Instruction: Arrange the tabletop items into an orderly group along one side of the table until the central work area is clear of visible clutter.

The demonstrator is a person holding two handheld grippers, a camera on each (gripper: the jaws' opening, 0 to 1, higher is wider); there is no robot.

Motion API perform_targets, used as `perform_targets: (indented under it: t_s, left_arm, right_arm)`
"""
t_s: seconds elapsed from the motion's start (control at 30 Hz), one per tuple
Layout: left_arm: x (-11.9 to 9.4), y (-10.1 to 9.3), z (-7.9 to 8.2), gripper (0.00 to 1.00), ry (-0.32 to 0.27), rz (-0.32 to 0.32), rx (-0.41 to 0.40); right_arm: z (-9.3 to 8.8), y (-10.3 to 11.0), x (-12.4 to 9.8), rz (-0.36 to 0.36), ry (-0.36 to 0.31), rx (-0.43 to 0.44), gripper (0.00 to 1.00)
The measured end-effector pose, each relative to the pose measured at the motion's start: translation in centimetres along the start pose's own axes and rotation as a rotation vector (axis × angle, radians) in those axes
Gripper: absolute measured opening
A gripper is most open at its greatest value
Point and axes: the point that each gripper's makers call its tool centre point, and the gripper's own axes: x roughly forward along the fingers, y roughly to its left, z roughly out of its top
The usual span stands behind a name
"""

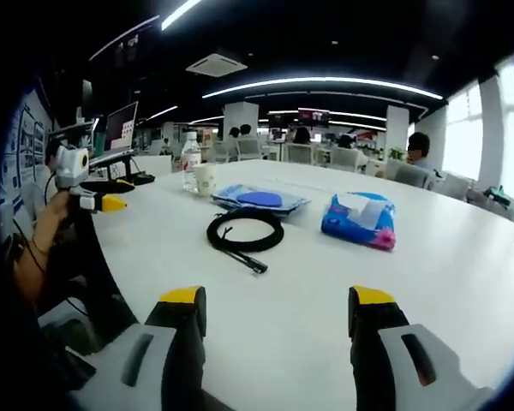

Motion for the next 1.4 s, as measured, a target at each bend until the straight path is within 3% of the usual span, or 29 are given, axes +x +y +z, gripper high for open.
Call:
perform_targets:
  t_s: [0.2, 0.3, 0.4, 0.47, 0.57, 0.7, 0.93, 1.13, 1.23, 1.4]
  left_arm:
    - [-1.0, 0.8, 0.4, 0.65, -0.018, 0.053, 0.021]
    - [-1.5, 2.1, 1.0, 0.57, -0.063, 0.131, 0.011]
    - [-1.7, 2.4, 1.0, 0.56, -0.065, 0.136, 0.008]
    - [-1.5, 1.4, 0.7, 0.63, -0.052, 0.080, -0.053]
    - [-1.3, 0.8, 0.2, 0.68, -0.040, 0.053, -0.058]
    - [-1.2, 1.2, -0.4, 0.73, 0.007, 0.076, -0.025]
    - [-1.1, 0.9, 0.1, 0.79, -0.015, 0.055, -0.050]
    - [-1.1, 0.9, -0.8, 0.84, 0.028, 0.055, -0.046]
    - [-1.0, 0.8, -1.3, 0.91, 0.060, 0.062, -0.033]
    - [-0.9, 0.4, -1.0, 0.95, 0.040, 0.036, -0.068]
  right_arm:
    - [-0.8, -0.3, -0.6, -0.017, 0.001, 0.002, 0.64]
    - [-1.2, -0.5, -0.6, -0.019, 0.016, 0.003, 0.64]
    - [-1.4, -1.1, -0.6, -0.053, 0.027, 0.012, 0.64]
    - [-1.3, -1.1, -0.6, -0.051, 0.025, 0.004, 0.65]
    - [-1.1, -0.6, -0.4, -0.020, 0.013, 0.020, 0.65]
    - [-1.2, -1.0, -0.5, -0.040, 0.031, 0.004, 0.65]
    - [-0.4, -1.2, -0.8, -0.033, 0.009, 0.015, 0.66]
    - [-0.3, -1.1, -0.8, -0.031, 0.016, 0.019, 0.65]
    - [-0.5, -1.0, -1.0, -0.034, 0.025, 0.015, 0.66]
    - [-0.7, -0.9, -1.0, -0.027, 0.026, 0.032, 0.66]
